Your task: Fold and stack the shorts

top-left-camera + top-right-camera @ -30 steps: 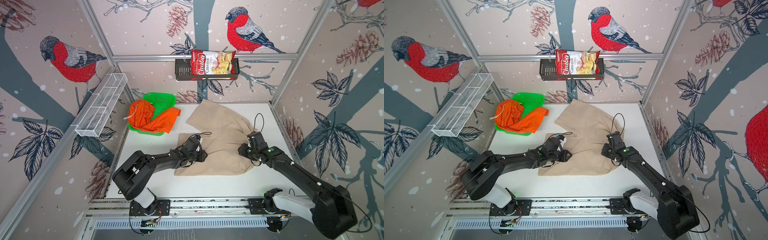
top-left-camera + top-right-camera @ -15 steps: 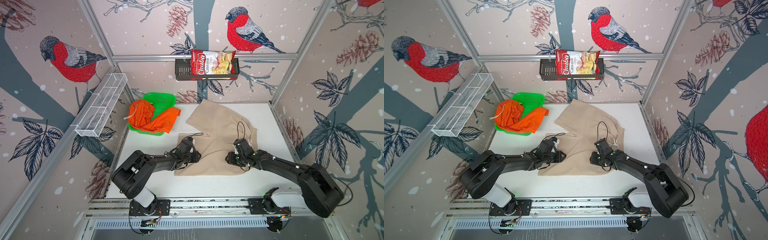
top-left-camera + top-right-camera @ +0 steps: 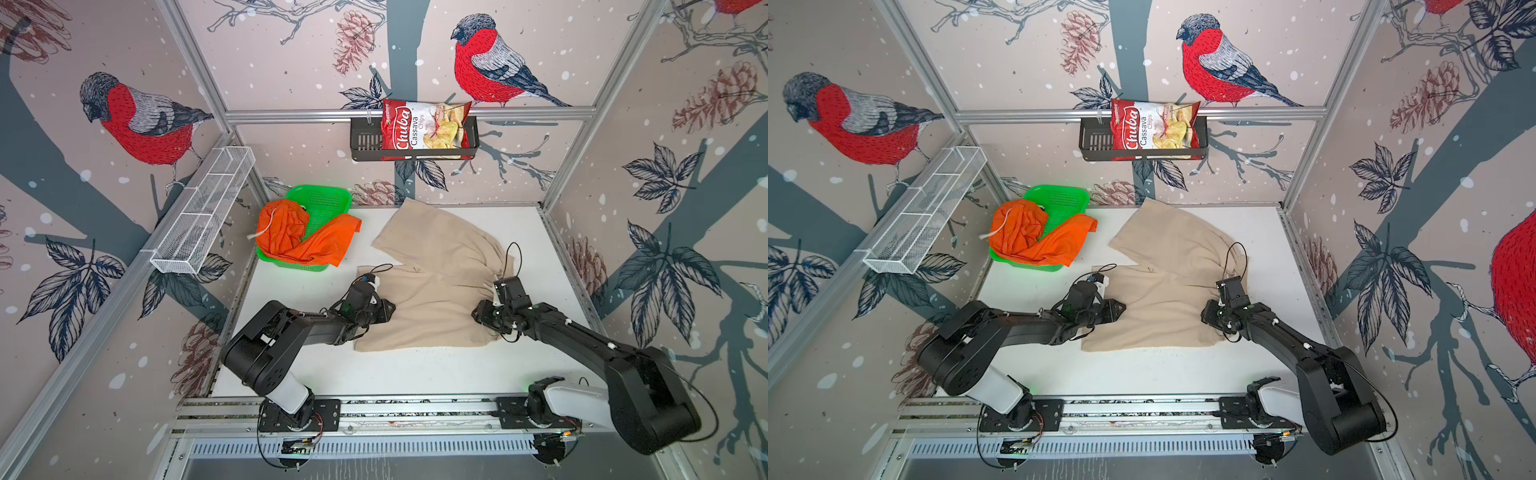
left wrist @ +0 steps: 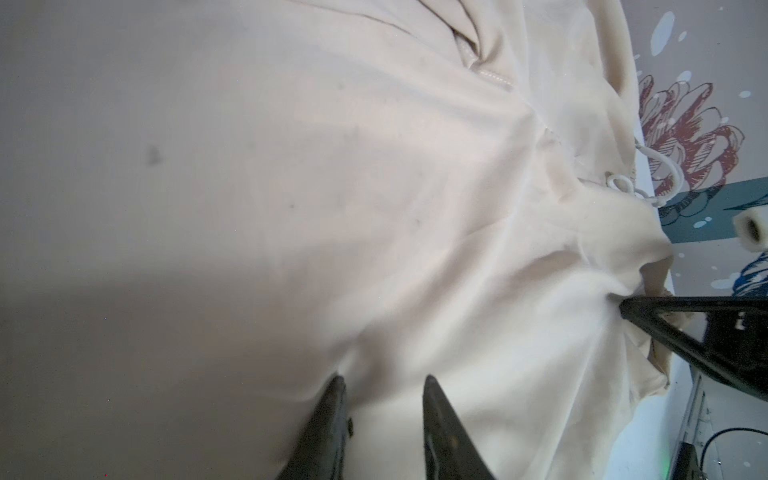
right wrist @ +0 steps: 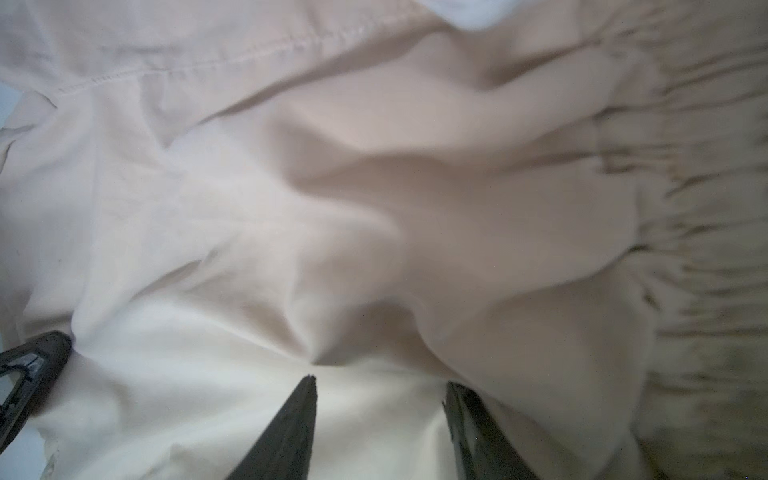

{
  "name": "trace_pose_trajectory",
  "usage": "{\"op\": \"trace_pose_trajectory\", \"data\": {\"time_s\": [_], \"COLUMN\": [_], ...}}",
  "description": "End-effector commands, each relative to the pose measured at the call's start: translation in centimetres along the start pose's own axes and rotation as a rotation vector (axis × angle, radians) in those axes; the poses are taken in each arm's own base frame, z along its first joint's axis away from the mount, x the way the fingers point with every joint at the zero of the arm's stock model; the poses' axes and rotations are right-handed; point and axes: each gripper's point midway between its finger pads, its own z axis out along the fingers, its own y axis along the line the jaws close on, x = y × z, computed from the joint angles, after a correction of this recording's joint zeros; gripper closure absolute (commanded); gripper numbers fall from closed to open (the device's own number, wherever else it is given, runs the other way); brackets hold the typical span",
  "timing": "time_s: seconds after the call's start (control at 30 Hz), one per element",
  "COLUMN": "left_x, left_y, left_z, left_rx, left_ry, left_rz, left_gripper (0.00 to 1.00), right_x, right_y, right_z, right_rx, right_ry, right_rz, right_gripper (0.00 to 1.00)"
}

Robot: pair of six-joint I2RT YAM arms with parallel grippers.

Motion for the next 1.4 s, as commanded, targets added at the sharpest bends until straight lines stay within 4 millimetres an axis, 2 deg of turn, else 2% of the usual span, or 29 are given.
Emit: {"op": "trace_pose_trajectory", "data": {"time_s": [0.0, 0.1, 0.2, 0.3, 0.47, 0.77, 0.87, 0.93, 1.07, 1.17, 1.27, 1.37], "left_x": [0.0, -1.3, -1.5, -0.8, 1.0, 3.1, 2.8, 2.4, 0.3, -1.0, -1.3, -0.6], "left_y": [-0.1, -1.3, -1.8, -1.3, 1.0, 5.0, 5.3, 4.7, 2.3, 0.7, 0.2, 0.4], "left_z": [-1.3, -2.6, -3.5, -3.6, -2.7, -1.6, -1.7, -2.0, -3.5, -5.1, -6.3, -6.9], "left_rx": [-0.025, -0.014, 0.002, -0.007, -0.064, -0.203, -0.218, -0.203, -0.141, -0.103, -0.093, -0.097], "left_ry": [0.011, -0.021, -0.034, -0.025, 0.008, 0.062, 0.059, 0.047, -0.008, -0.054, -0.074, -0.060], "left_rz": [-0.026, -0.009, -0.003, -0.006, -0.022, -0.038, -0.032, -0.026, -0.001, 0.011, 0.006, -0.010], "left_gripper": [0.63, 0.61, 0.61, 0.61, 0.63, 0.64, 0.64, 0.64, 0.61, 0.60, 0.59, 0.58], "right_x": [-0.6, -1.0, -0.3, 0.5, 2.4, 5.3, 6.6, 6.9, 5.3, 3.2, 1.0, -1.1], "right_y": [2.3, 6.6, 10.0, 11.7, 12.6, 10.9, 11.5, 12.4, 14.4, 14.3, 12.1, 8.1], "right_z": [-1.5, -2.7, -2.8, -2.0, 0.5, 3.3, 3.5, 3.2, 1.2, -0.8, -2.3, -3.6], "right_rx": [-0.028, -0.133, -0.250, -0.294, -0.282, -0.242, -0.249, -0.266, -0.308, -0.291, -0.259, -0.224], "right_ry": [-0.019, -0.053, -0.049, -0.031, 0.033, 0.112, 0.134, 0.129, 0.058, -0.010, -0.049, -0.093], "right_rz": [-0.097, -0.160, -0.186, -0.203, -0.241, -0.220, -0.231, -0.243, -0.278, -0.300, -0.264, -0.167], "right_gripper": [0.47, 0.47, 0.47, 0.48, 0.48, 0.48, 0.48, 0.48, 0.47, 0.45, 0.45, 0.43]}}
